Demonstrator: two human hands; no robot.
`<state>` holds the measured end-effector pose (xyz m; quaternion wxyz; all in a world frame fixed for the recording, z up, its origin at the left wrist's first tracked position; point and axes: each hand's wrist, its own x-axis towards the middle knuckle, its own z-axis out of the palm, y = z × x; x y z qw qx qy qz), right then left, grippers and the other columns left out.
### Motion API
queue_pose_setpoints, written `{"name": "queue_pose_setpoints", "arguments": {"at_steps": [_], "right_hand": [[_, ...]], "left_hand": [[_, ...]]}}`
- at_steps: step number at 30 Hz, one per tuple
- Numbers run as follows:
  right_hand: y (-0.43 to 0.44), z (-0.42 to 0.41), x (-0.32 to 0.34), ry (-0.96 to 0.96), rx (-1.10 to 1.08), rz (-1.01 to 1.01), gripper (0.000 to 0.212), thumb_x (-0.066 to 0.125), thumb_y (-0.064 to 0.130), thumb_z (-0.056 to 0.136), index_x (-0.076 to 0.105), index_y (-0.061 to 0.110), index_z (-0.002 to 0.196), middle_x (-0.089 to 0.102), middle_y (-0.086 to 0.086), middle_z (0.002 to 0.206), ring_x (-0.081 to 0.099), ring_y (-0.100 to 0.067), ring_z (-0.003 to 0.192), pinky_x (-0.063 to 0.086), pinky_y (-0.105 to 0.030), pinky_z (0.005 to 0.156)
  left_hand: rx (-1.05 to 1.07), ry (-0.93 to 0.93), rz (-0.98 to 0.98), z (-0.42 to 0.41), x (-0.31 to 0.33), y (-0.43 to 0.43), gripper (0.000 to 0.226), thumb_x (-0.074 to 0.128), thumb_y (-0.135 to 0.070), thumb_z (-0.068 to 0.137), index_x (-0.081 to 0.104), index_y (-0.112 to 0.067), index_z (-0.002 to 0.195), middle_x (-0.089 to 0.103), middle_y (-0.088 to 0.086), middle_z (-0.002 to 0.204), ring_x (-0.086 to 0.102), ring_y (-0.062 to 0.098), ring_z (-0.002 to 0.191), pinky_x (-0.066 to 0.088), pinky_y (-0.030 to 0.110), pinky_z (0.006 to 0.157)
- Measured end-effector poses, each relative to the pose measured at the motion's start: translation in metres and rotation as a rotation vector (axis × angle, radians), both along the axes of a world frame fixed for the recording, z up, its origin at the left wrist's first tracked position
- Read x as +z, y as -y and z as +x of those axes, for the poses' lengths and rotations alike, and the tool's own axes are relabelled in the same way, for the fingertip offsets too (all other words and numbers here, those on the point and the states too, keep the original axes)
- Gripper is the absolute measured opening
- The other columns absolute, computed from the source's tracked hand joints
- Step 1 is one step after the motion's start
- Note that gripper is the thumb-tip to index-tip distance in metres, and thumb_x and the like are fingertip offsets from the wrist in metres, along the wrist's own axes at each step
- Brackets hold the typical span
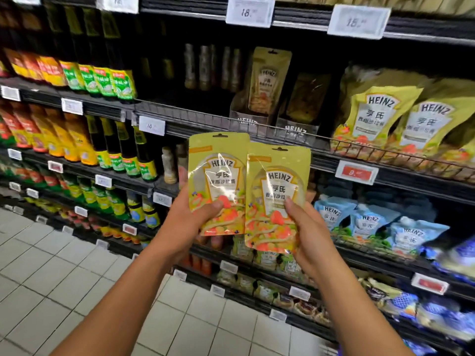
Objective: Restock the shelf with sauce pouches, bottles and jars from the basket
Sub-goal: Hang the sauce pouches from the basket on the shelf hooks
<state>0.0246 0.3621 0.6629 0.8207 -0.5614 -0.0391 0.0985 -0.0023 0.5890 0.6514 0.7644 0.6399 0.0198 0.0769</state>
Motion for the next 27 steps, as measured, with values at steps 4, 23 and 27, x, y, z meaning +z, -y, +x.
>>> {"name": "queue_pose_setpoints", "arguments": {"at_steps": [4, 23, 27], "right_hand": [[0.008, 0.042, 0.016, 0.021, -0.016, -0.029, 0.029, 0.068, 0.037, 0.081, 0.074, 0.031, 0.108, 0.075, -0.012, 0.112, 0.074, -0.031, 0.099, 0.062, -0.043, 0.075], [0.025, 0.217, 0.127, 0.171, -0.246, -0.224, 0.027, 0.072, 0.027, 0.086, 0.069, 0.014, 0.109, 0.078, -0.008, 0.095, 0.077, -0.026, 0.086, 0.062, -0.046, 0.075], [0.022, 0.243, 0.143, 0.138, -0.38, -0.355, 0.063, 0.08, 0.036, 0.067, 0.061, 0.003, 0.117, 0.078, -0.01, 0.086, 0.077, -0.025, 0.076, 0.062, -0.041, 0.065]], "left_hand": [[-0.013, 0.012, 0.052, 0.049, 0.018, 0.006, 0.066, 0.082, -0.048, 0.063, 0.058, -0.044, 0.124, 0.064, 0.012, 0.132, 0.072, 0.027, 0.098, 0.043, 0.072, 0.08], [-0.103, -0.023, -0.102, 0.245, 0.133, -0.003, 0.019, 0.065, -0.02, 0.093, 0.068, -0.01, 0.109, 0.077, 0.009, 0.1, 0.075, 0.022, 0.089, 0.06, 0.03, 0.067], [-0.128, -0.046, 0.032, 0.287, 0.144, -0.013, 0.018, 0.068, -0.015, 0.09, 0.069, -0.008, 0.107, 0.078, 0.008, 0.091, 0.076, 0.018, 0.082, 0.059, 0.028, 0.062]]}}
